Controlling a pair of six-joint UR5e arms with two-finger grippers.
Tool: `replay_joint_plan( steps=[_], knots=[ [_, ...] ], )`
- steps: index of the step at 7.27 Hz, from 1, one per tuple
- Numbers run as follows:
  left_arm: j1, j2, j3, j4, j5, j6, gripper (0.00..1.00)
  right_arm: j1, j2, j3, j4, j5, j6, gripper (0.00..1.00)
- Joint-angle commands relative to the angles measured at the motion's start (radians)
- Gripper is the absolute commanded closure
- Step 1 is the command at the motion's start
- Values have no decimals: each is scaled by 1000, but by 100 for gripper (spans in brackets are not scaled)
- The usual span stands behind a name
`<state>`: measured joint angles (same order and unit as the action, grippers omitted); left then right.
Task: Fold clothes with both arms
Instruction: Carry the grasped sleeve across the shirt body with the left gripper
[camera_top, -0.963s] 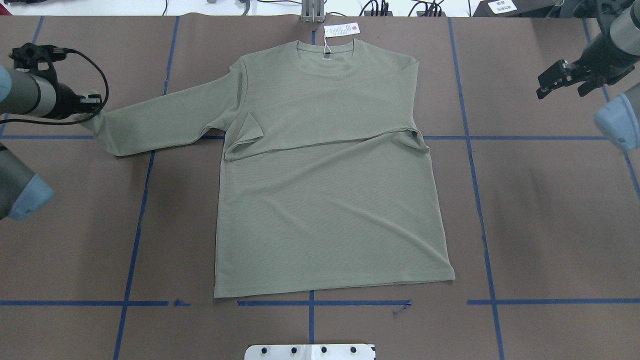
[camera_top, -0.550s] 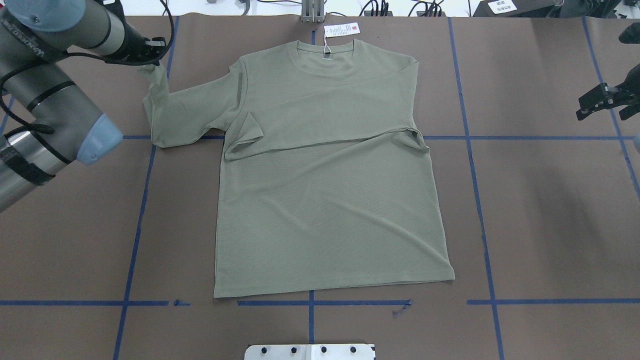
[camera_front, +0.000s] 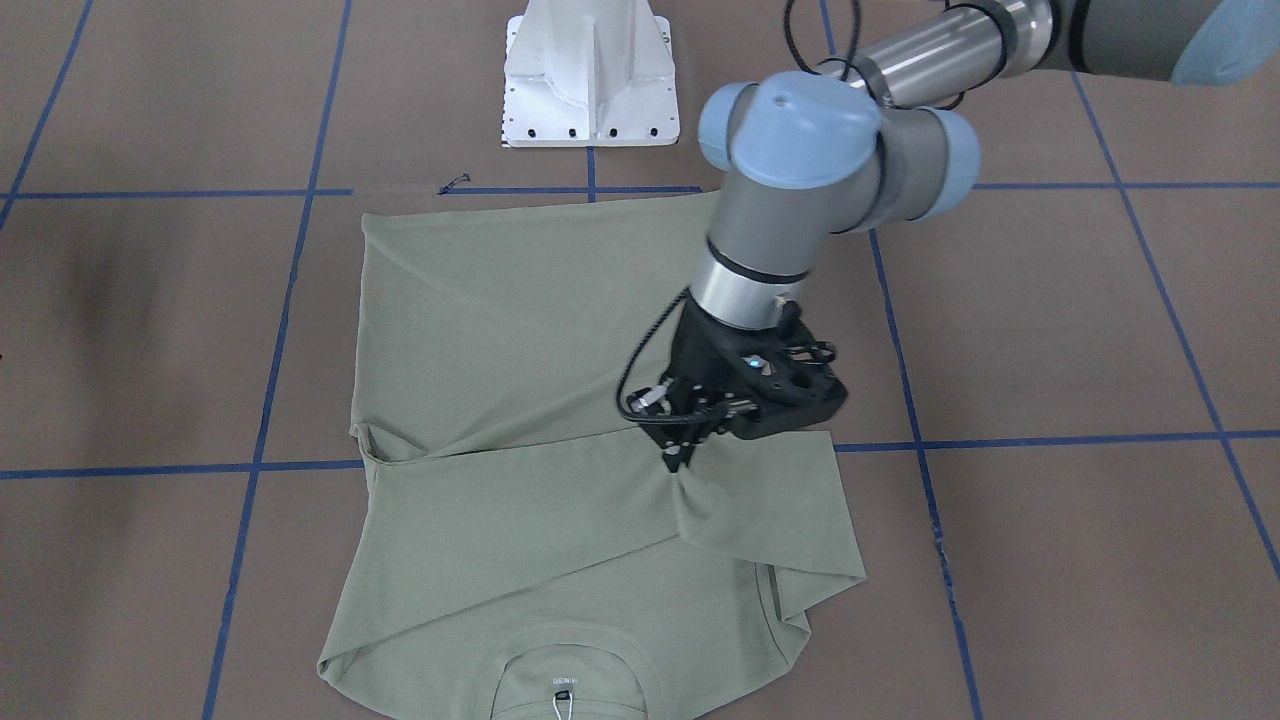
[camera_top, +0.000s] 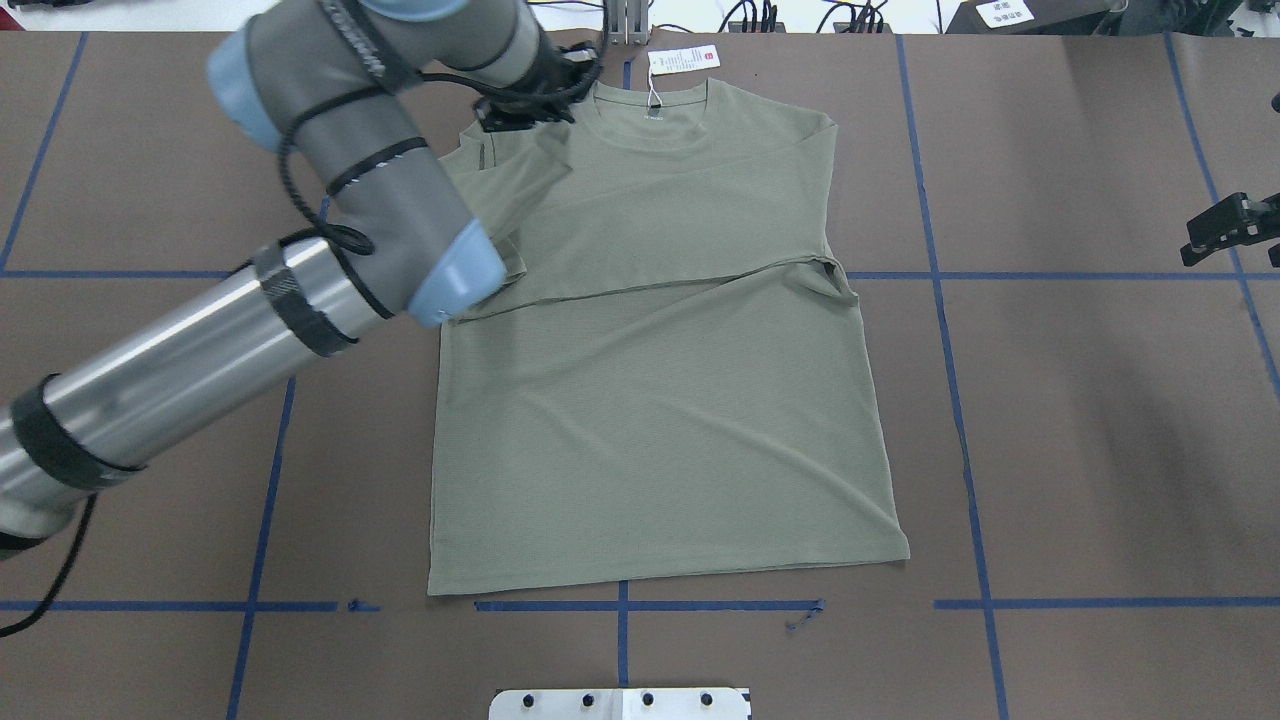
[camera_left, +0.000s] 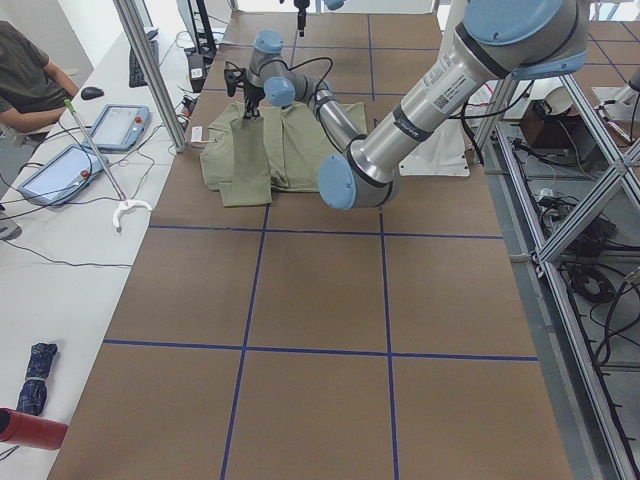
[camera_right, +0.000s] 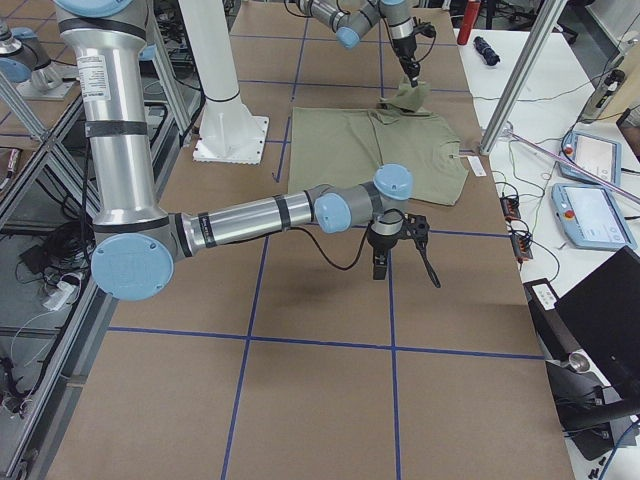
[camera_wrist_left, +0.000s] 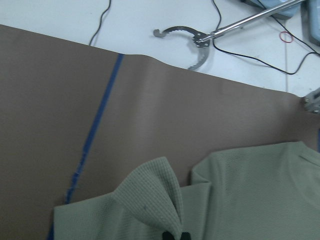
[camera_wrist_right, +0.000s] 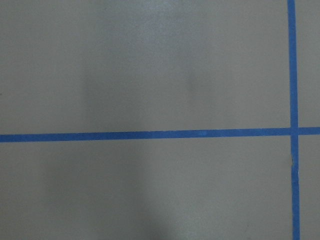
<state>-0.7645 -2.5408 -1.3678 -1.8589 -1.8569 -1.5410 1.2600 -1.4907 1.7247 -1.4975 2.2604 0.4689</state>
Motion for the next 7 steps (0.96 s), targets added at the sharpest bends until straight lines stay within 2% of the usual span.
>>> replay_joint_plan(
  steps=[1,2,3,5,6,7],
  knots=[
    [141,-149,152,-85,65,-190,100,1,-6,3,-1,-1,1,0],
    [161,-162,264,-240,103,-236,100,1,-6,-2,-1,-1,1,0],
    [174,-179,329,-300,107,-251,100,-1,-6,-7,-1,-4,1,0],
    [191,-188,331,-303,128,-252,100,-1,-3,-7,-1,-7,2,0],
    [224,-203,340,-301,163,-270,100,-1,-3,-7,-1,-7,2,0],
    [291,-237,378,-304,245,-331,100,-1,0,-7,-3,-7,10,0]
  ],
)
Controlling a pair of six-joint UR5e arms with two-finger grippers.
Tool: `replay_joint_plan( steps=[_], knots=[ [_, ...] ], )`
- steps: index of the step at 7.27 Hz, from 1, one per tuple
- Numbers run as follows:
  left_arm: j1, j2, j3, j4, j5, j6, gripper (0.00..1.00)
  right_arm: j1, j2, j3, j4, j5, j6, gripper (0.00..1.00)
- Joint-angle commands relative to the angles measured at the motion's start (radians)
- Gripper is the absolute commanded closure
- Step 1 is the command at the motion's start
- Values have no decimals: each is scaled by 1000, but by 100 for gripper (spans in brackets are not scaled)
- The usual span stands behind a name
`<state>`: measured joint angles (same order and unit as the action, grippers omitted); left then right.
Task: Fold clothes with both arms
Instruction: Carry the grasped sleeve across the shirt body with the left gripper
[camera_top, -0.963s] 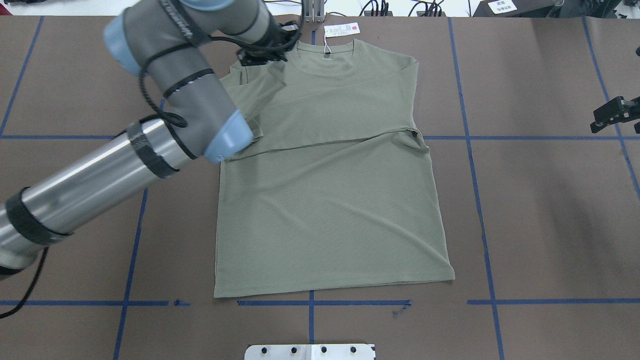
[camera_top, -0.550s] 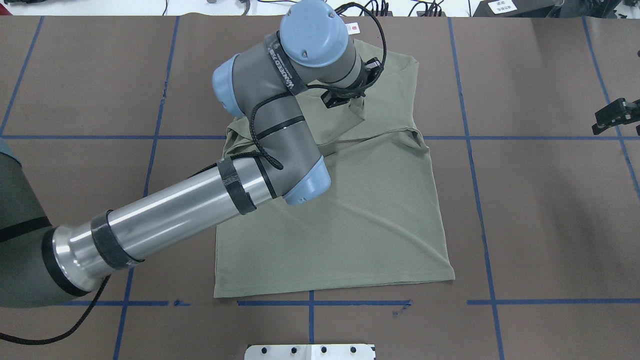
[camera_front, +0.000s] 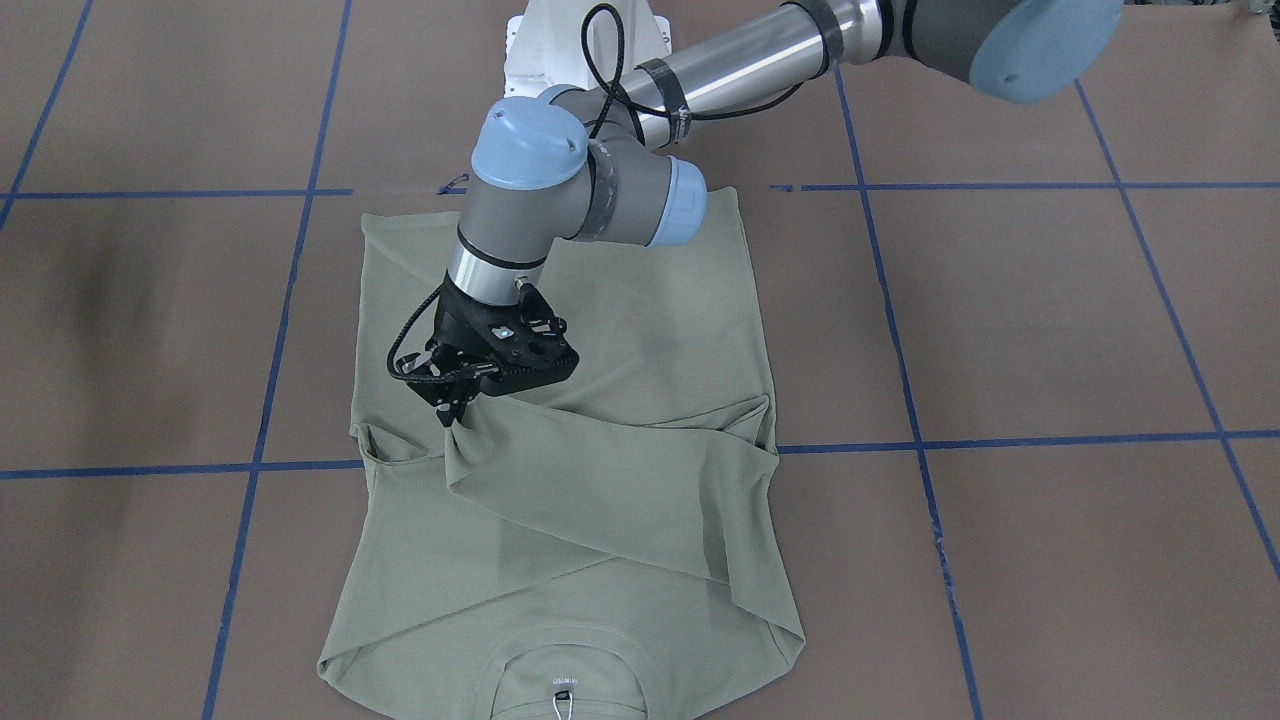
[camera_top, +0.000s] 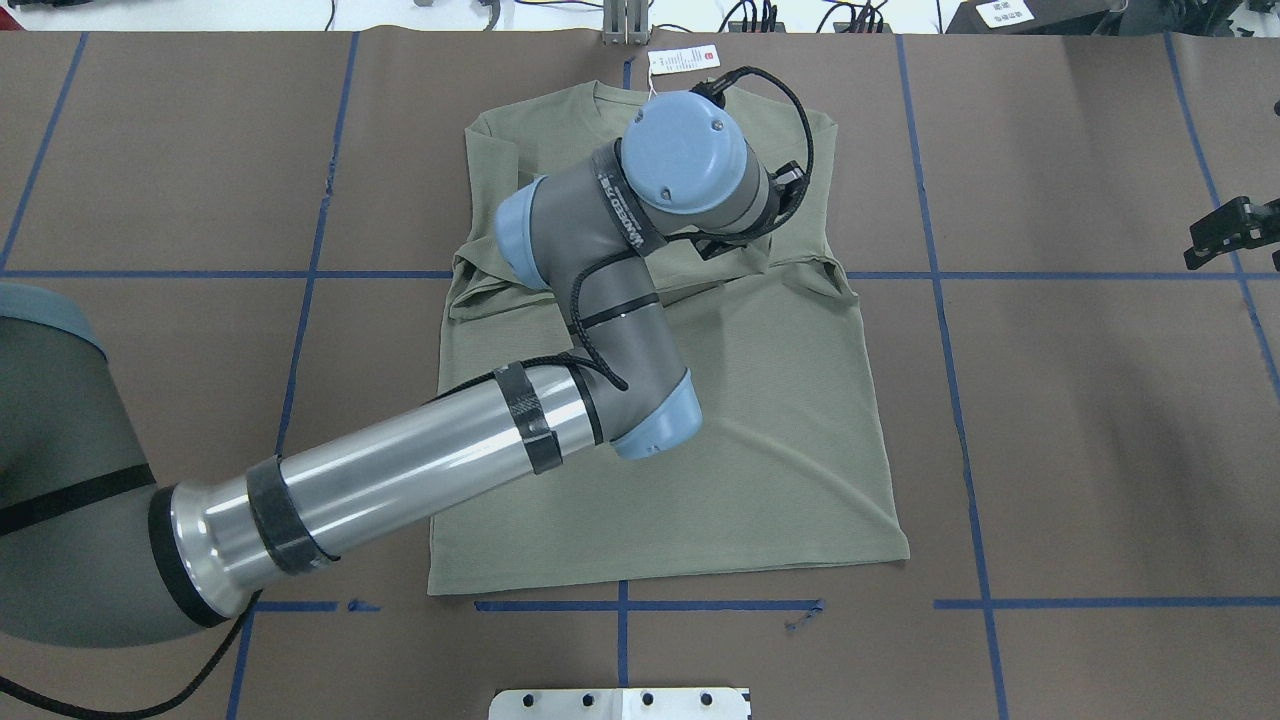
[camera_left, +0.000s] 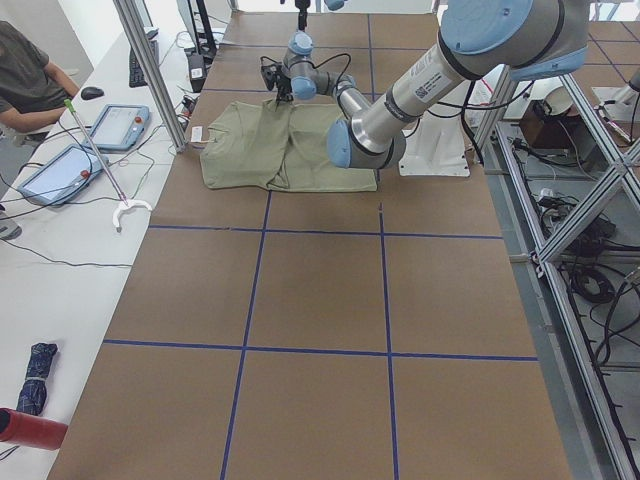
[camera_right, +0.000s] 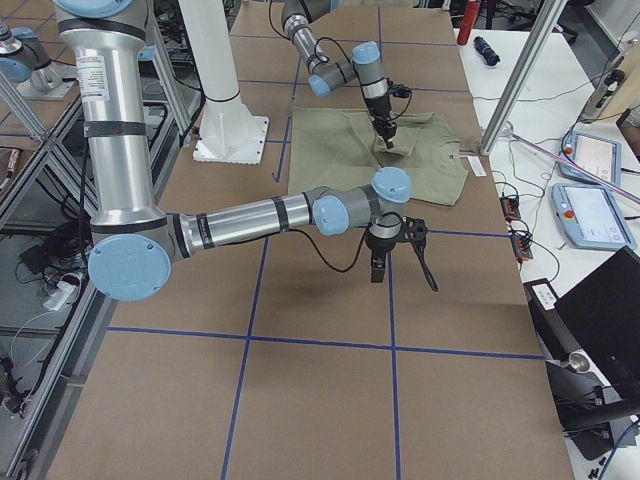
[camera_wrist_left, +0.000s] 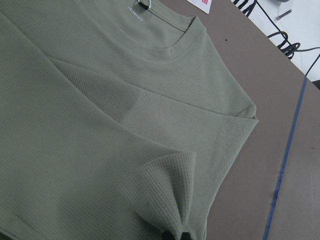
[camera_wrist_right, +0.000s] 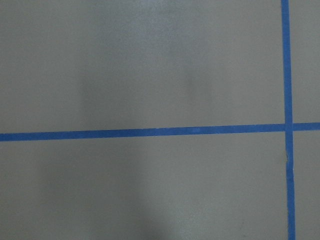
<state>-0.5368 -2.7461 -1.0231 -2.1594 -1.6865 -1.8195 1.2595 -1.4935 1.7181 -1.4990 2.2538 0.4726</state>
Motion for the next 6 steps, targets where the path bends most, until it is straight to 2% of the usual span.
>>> replay_joint_plan(
  steps=[1,2,4,5,6],
  knots=[
    [111,-73,73,-16,146,-93,40,-2,2,-2,-1,1,11,0],
    [132,-66,71,-84,152,-40,0,-2,4,-6,-1,1,17,0],
    [118,1,10,-103,153,143,0,-3,9,-5,0,3,15,0],
    [91,52,-65,-94,140,163,0,-3,9,0,19,3,15,0],
    [59,75,-84,-88,99,192,0,-8,4,3,66,3,17,0]
  ],
)
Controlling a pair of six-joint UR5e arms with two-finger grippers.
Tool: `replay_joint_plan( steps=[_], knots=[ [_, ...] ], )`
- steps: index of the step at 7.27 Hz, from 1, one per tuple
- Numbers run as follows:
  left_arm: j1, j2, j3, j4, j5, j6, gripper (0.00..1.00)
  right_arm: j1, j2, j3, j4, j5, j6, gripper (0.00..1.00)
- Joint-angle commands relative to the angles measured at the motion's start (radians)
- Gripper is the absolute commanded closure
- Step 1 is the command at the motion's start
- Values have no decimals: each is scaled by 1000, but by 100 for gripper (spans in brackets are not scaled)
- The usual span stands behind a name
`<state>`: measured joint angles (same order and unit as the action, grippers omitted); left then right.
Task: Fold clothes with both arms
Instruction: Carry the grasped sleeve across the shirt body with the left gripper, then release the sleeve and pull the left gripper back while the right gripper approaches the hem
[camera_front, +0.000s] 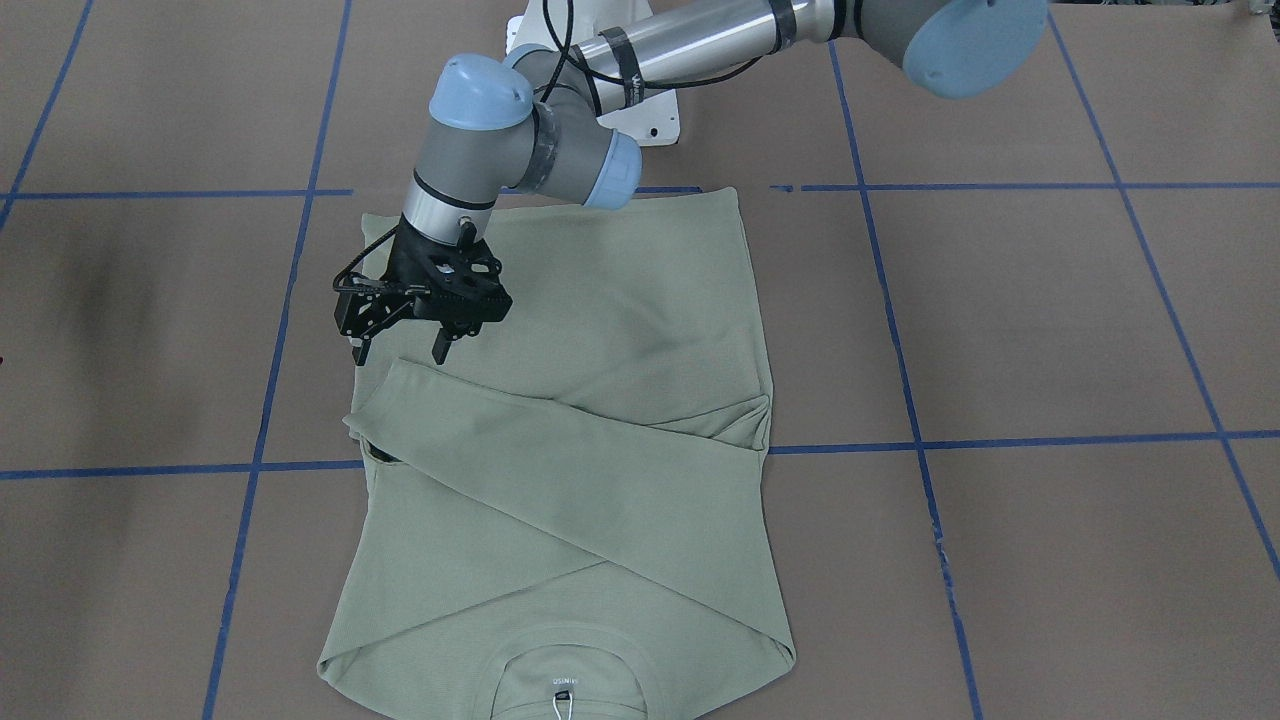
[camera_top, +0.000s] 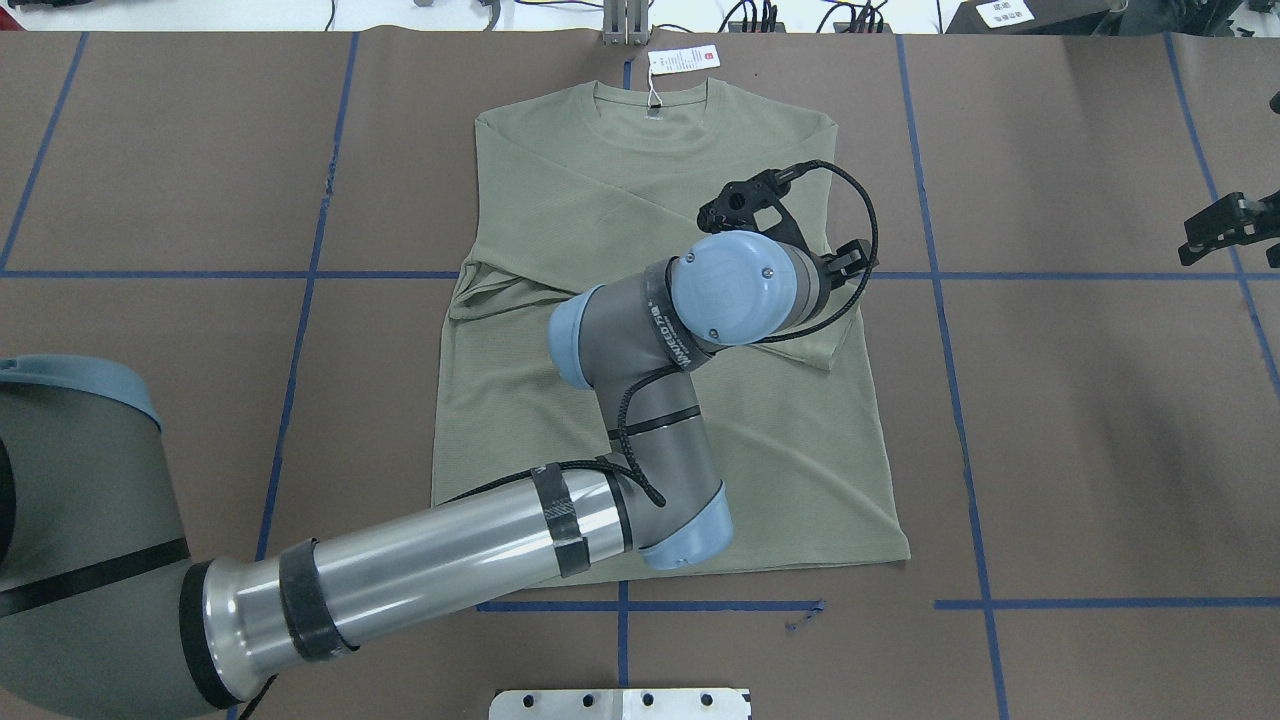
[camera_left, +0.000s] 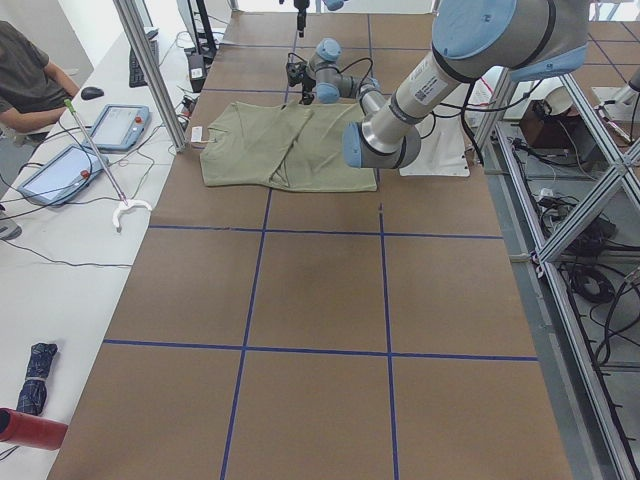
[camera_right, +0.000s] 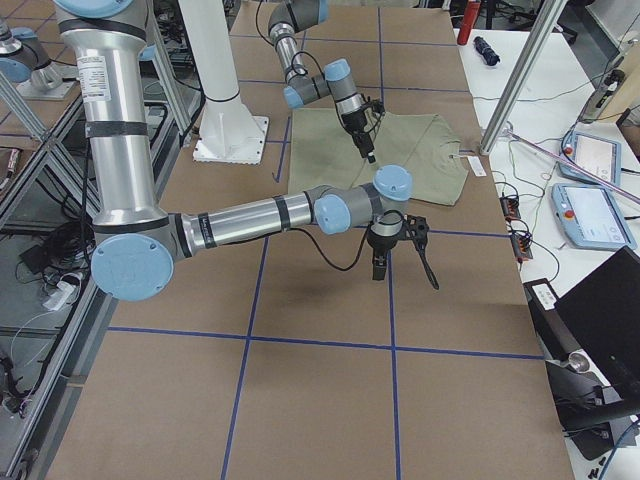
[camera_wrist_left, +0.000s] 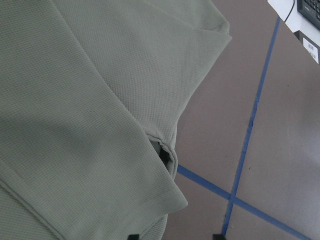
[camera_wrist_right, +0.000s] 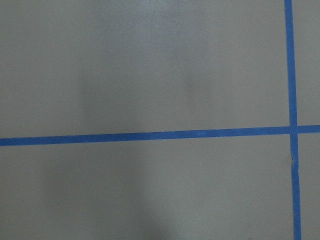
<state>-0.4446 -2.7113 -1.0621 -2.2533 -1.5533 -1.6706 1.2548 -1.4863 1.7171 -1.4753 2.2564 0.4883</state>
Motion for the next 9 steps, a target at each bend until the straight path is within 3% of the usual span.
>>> replay_joint_plan(
  steps=[1,2,3,4,5,7,9],
  knots=[
    [-72,74,-59,9,-121,66,0,-18,-8,9,100,5,75,0],
    [-94,147,-121,23,-149,110,0,-88,-20,31,184,-7,231,0],
    [-107,224,-219,119,-152,203,0,-142,-35,65,231,-27,331,0],
    [-117,267,-301,218,-154,312,0,-197,-92,131,233,-46,364,0],
    [-118,351,-397,239,-156,371,0,-274,-118,186,233,-63,415,0],
    [-129,627,-693,238,-222,499,0,-510,-147,318,234,-208,669,0],
    [-140,769,-817,239,-229,557,0,-715,-103,332,234,-350,798,2]
  ],
)
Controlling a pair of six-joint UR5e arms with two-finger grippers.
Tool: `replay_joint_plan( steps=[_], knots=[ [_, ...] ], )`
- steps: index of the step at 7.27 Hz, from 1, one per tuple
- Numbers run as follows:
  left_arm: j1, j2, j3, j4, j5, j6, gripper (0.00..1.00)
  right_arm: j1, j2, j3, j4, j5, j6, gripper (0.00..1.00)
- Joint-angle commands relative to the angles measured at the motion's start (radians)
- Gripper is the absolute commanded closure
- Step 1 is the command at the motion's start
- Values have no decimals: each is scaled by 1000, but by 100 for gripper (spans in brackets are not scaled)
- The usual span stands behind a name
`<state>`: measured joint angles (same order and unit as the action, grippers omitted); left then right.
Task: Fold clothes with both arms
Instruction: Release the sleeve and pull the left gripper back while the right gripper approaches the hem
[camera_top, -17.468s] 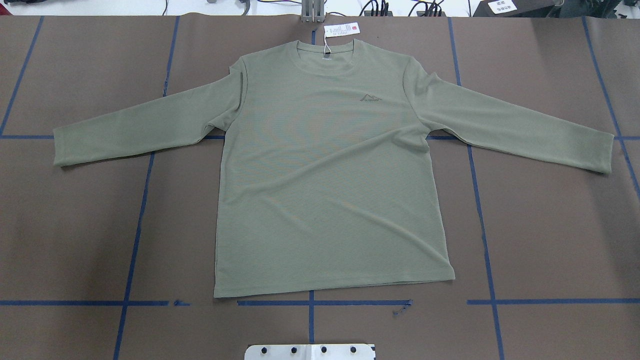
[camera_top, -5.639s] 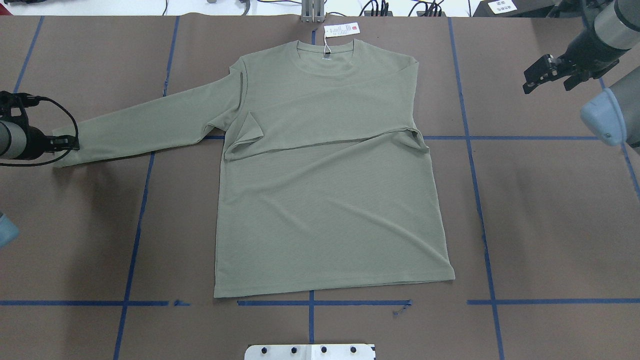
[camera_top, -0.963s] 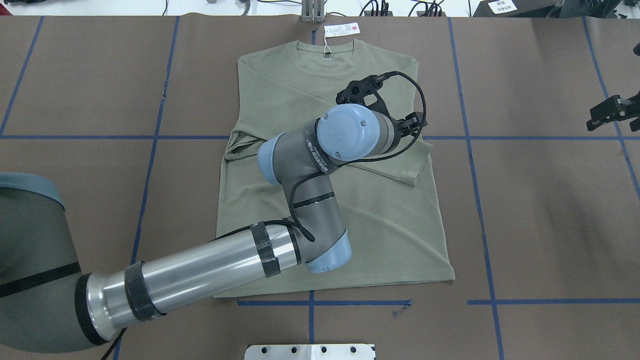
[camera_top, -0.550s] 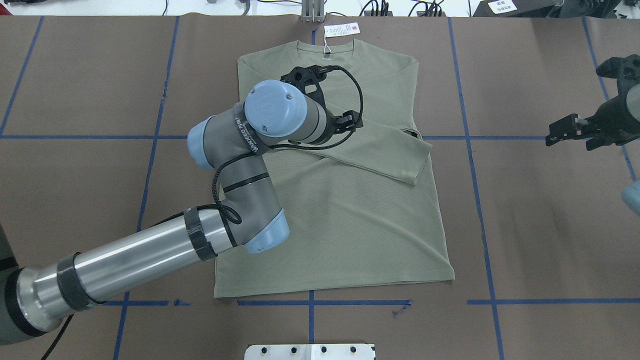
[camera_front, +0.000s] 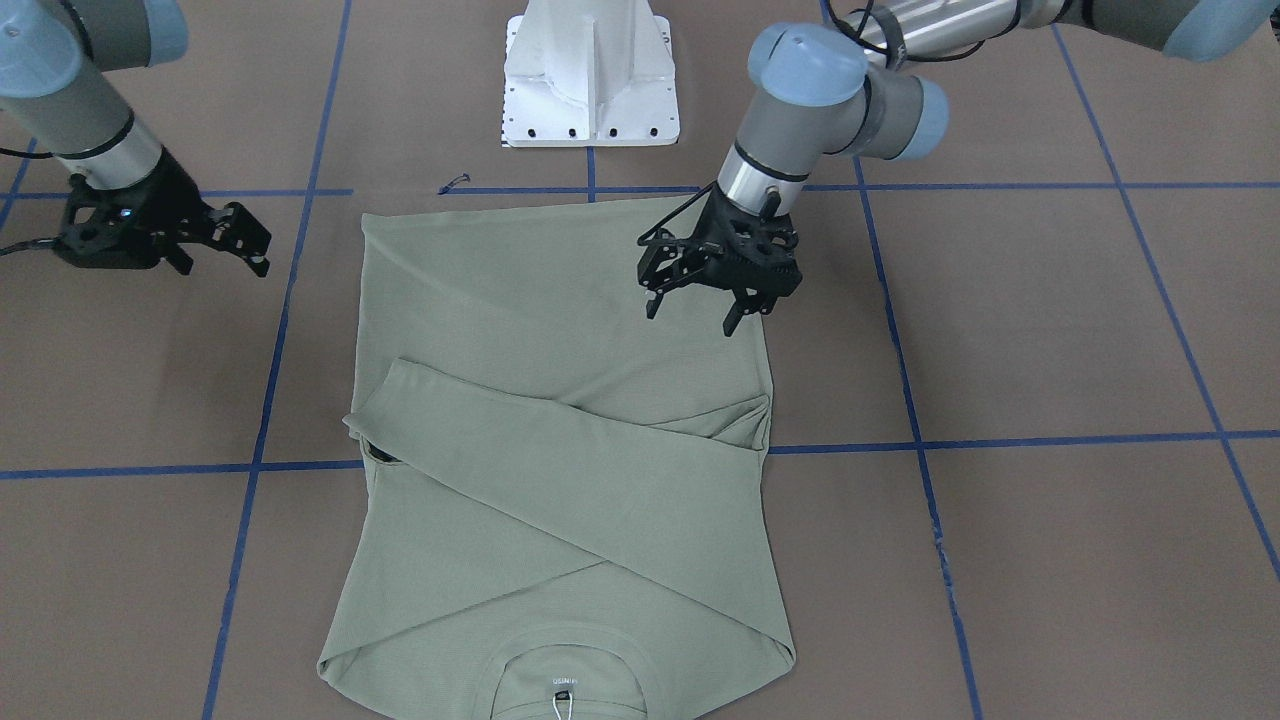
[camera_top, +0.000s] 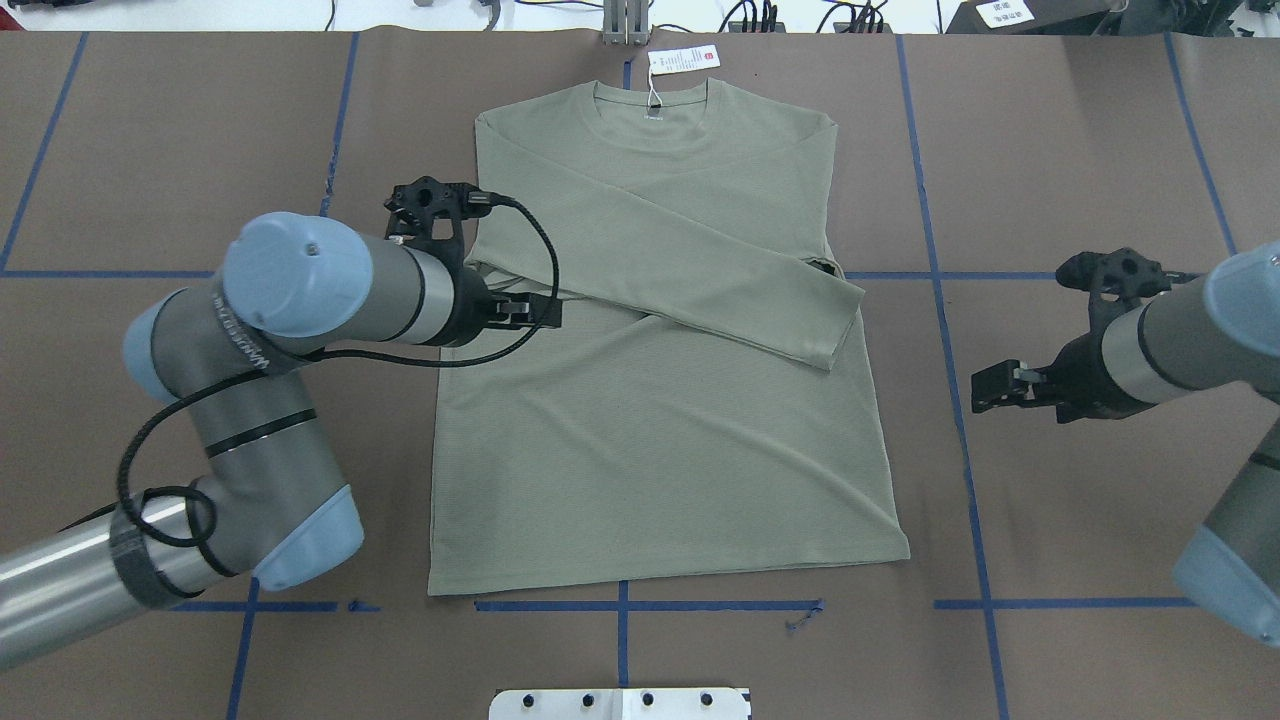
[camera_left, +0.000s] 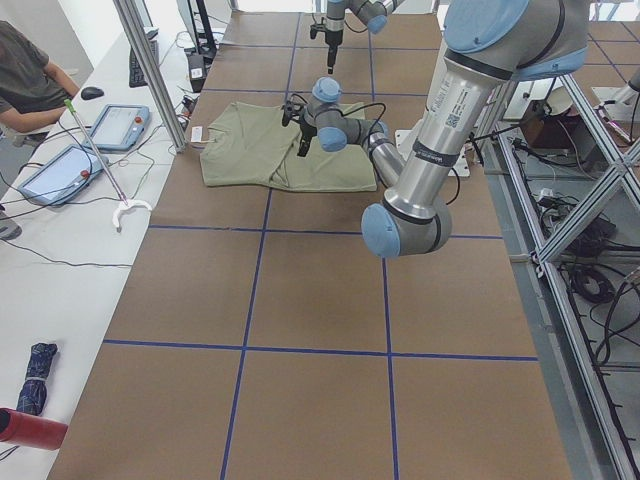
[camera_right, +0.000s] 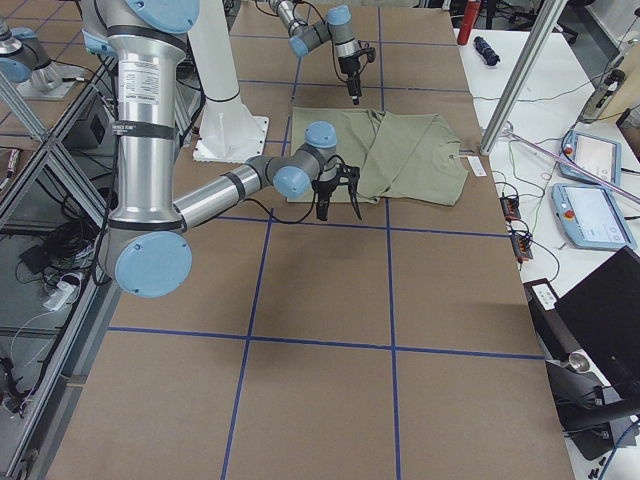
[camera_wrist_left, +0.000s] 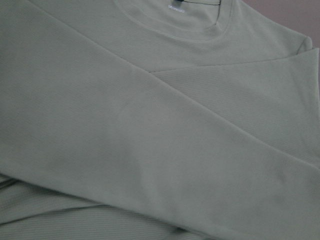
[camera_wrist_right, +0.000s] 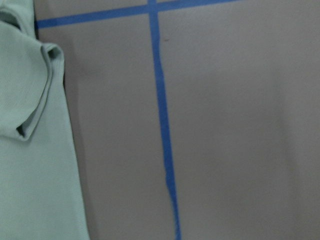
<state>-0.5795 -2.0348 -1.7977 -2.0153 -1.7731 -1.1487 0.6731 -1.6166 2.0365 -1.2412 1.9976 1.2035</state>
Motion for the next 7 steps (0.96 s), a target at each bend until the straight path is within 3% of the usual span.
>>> replay_joint_plan(
  steps=[1,2,7],
  knots=[
    [-5,106,-88,0,-9,33,0,-205,50,4,0,-130,99,1],
    [-5,108,-89,0,-9,23,0,-251,50,5,0,-164,99,2],
    [-5,116,-89,0,-6,20,0,-293,69,-25,-3,-154,84,10]
  ],
)
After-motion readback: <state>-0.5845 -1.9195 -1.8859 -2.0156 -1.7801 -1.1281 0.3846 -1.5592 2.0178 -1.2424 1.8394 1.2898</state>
